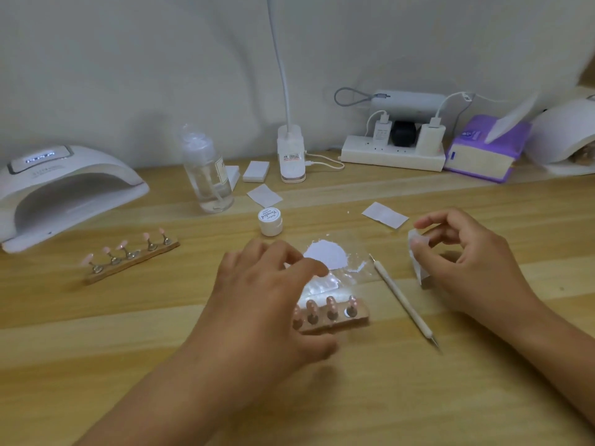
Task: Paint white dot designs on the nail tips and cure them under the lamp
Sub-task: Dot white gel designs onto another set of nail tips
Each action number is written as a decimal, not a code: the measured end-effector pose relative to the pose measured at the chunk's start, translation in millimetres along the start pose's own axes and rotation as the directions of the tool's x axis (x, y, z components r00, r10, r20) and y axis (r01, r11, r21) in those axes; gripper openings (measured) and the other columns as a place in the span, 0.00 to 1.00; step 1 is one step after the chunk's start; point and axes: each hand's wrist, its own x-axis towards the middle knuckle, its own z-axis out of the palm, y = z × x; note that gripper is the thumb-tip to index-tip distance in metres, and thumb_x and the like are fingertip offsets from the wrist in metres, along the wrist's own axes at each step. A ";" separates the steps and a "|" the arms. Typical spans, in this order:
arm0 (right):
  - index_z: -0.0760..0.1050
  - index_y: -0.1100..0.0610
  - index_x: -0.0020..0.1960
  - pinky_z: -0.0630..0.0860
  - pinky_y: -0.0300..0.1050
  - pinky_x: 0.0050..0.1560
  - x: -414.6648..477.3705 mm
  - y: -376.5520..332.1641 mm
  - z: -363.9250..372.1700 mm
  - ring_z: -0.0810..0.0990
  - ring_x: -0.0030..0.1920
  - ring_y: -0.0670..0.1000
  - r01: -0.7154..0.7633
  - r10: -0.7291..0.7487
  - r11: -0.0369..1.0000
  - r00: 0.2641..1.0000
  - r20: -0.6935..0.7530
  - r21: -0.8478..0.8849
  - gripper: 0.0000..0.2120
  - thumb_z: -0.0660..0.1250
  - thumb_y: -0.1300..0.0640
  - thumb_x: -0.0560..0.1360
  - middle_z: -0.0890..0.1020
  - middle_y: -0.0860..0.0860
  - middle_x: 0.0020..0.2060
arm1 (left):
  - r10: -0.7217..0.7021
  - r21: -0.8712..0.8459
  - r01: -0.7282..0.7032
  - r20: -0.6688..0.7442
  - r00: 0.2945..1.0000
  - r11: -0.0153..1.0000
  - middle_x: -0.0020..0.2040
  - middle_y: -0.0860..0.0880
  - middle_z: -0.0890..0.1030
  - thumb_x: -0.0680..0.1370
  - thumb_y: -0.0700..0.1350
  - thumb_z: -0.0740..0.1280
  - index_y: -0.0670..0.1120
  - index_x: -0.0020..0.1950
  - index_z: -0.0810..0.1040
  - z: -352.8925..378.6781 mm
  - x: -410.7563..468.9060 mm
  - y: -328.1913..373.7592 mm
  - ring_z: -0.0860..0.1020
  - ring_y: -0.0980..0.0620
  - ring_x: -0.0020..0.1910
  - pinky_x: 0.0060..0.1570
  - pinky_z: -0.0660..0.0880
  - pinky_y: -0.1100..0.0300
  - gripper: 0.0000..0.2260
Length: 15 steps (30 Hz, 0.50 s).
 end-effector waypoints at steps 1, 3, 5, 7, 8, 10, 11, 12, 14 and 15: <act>0.77 0.47 0.50 0.70 0.27 0.33 -0.2 -0.4 -0.3 0.77 0.31 0.37 0.006 -0.006 1.000 1.000 -0.003 -0.007 0.04 0.70 0.54 0.77 0.81 0.42 0.36 | -0.013 -0.039 0.012 -0.008 1.000 0.999 0.55 0.69 0.63 0.62 0.73 0.60 0.69 0.67 0.64 -2.6 -3.7 -6.8 0.55 0.64 0.56 0.52 0.48 0.69 0.33; 0.76 0.46 0.51 0.71 0.27 0.35 -0.6 -1.6 -0.6 0.78 0.39 0.35 0.015 -0.015 1.000 1.000 0.002 -0.010 0.05 0.69 0.53 0.77 0.82 0.41 0.37 | -0.047 -0.129 0.043 -0.026 0.999 0.991 0.54 0.70 0.65 0.60 0.73 0.60 0.69 0.62 0.68 -3.5 -12.3 -18.9 0.59 0.65 0.56 0.57 0.51 0.72 0.31; 0.76 0.43 0.52 0.72 0.29 0.38 -1.5 -2.2 -0.2 0.78 0.46 0.37 0.015 -0.015 1.000 1.000 0.018 0.002 0.05 0.69 0.51 0.77 0.82 0.39 0.40 | -0.075 -0.208 0.063 -0.051 0.996 0.976 0.51 0.69 0.69 0.60 0.73 0.60 0.67 0.57 0.73 2.1 -20.4 -25.2 0.63 0.66 0.59 0.60 0.53 0.75 0.27; 0.77 0.42 0.53 0.72 0.28 0.39 -3.4 -1.8 0.2 0.78 0.51 0.40 0.025 -0.025 1.000 0.999 0.025 0.003 0.07 0.69 0.50 0.76 0.82 0.39 0.42 | -0.097 -0.270 0.073 -0.077 0.992 0.960 0.50 0.67 0.72 0.62 0.71 0.63 0.65 0.53 0.76 11.4 -26.5 -25.1 0.66 0.65 0.58 0.59 0.56 0.74 0.23; 0.77 0.42 0.54 0.74 0.31 0.40 -4.4 -1.7 0.0 0.79 0.51 0.41 0.038 -0.039 0.999 0.999 0.022 0.006 0.07 0.69 0.49 0.76 0.82 0.40 0.42 | -0.109 -0.298 0.076 -0.097 0.989 0.952 0.49 0.65 0.73 0.62 0.69 0.64 0.64 0.52 0.77 15.6 -28.1 -23.9 0.67 0.64 0.58 0.58 0.57 0.73 0.21; 0.79 0.39 0.54 0.77 0.39 0.41 -6.1 -1.8 -0.1 0.80 0.50 0.43 0.074 -0.074 0.997 0.997 0.011 0.018 0.08 0.70 0.47 0.76 0.82 0.41 0.43 | -0.138 -0.357 0.083 -0.134 0.981 0.931 0.48 0.64 0.74 0.64 0.67 0.66 0.63 0.49 0.78 21.9 -27.8 -22.1 0.69 0.62 0.56 0.56 0.60 0.71 0.17; 0.79 0.38 0.54 0.76 0.37 0.42 -6.6 -1.1 0.1 0.80 0.50 0.42 0.094 -0.094 0.995 0.996 0.005 0.015 0.08 0.69 0.45 0.75 0.82 0.41 0.44 | -0.149 -0.384 0.083 -0.144 0.978 0.920 0.47 0.63 0.75 0.65 0.66 0.67 0.63 0.48 0.79 23.6 -26.3 -21.7 0.70 0.61 0.56 0.55 0.61 0.68 0.15; 0.79 0.37 0.54 0.75 0.34 0.41 -6.6 0.2 0.4 0.80 0.50 0.41 0.111 -0.111 0.994 0.994 -0.003 0.005 0.09 0.68 0.43 0.74 0.82 0.40 0.45 | -0.155 -0.410 0.081 -0.150 0.976 0.908 0.46 0.63 0.76 0.65 0.64 0.68 0.62 0.47 0.80 24.7 -25.0 -21.6 0.70 0.61 0.55 0.54 0.62 0.66 0.13; 0.79 0.37 0.55 0.74 0.31 0.41 -5.0 4.4 1.4 0.80 0.50 0.40 0.128 -0.128 0.992 0.991 -0.023 -0.004 0.10 0.67 0.40 0.74 0.83 0.39 0.47 | -0.167 -0.470 0.078 -0.150 0.975 0.879 0.44 0.61 0.77 0.66 0.60 0.71 0.61 0.43 0.80 25.9 -23.2 -22.5 0.72 0.59 0.53 0.52 0.64 0.62 0.08; 0.79 0.38 0.55 0.75 0.34 0.42 -3.9 7.4 2.2 0.81 0.50 0.40 0.127 -0.127 0.992 0.991 -0.032 0.008 0.12 0.67 0.37 0.74 0.83 0.39 0.48 | -0.173 -0.503 0.079 -0.143 0.975 0.860 0.43 0.60 0.78 0.66 0.57 0.72 0.60 0.41 0.81 26.2 -22.9 -23.0 0.73 0.59 0.51 0.52 0.65 0.60 0.06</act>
